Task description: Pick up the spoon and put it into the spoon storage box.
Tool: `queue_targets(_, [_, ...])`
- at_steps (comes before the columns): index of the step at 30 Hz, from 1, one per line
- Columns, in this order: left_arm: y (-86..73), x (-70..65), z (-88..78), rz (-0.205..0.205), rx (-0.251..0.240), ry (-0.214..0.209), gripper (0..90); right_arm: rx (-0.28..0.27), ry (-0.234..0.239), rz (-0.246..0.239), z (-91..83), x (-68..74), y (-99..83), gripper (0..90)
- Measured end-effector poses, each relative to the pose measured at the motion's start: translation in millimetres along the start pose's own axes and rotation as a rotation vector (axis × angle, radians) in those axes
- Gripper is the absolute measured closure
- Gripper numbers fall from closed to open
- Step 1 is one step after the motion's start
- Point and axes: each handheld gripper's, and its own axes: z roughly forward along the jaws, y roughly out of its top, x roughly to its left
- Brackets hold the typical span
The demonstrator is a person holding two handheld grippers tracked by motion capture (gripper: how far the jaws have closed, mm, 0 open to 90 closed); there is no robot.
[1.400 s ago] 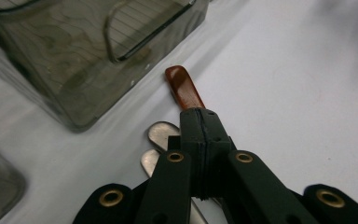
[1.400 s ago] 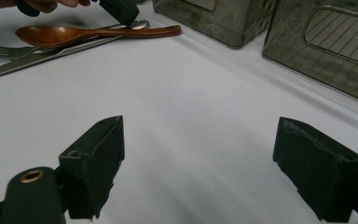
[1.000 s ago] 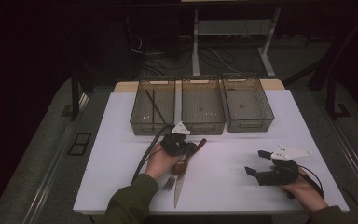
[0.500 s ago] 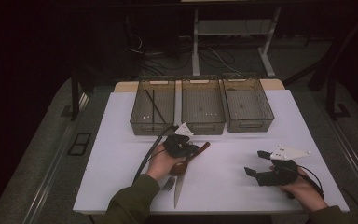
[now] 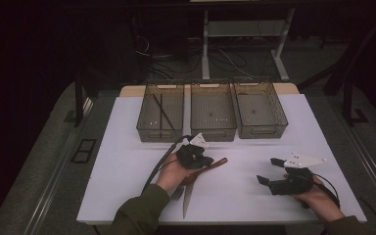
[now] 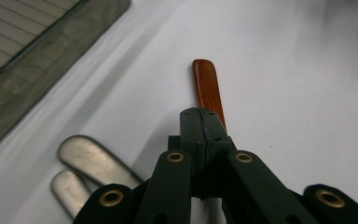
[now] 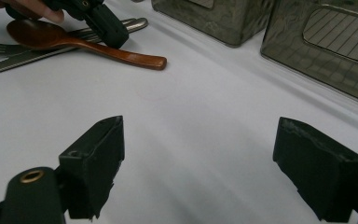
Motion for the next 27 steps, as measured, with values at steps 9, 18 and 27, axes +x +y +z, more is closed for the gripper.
queue_targets(9, [3.5, -8.0, 3.6, 0.039, 0.019, -0.030, 88.9, 0.000, 0.000, -0.001, -0.1, 0.0, 0.0, 15.8])
queue_targets(18, [5.5, -9.9, 8.9, 0.067, 0.029, -0.032, 88.9, 0.000, 0.000, -0.002, 0.0, 0.1, 0.1, 15.8])
queue_targets(27, [-3.0, -12.7, -25.1, -0.009, -0.035, 0.027, 74.1, -0.004, -0.003, -0.001, -1.0, -0.9, -0.3, 15.8])
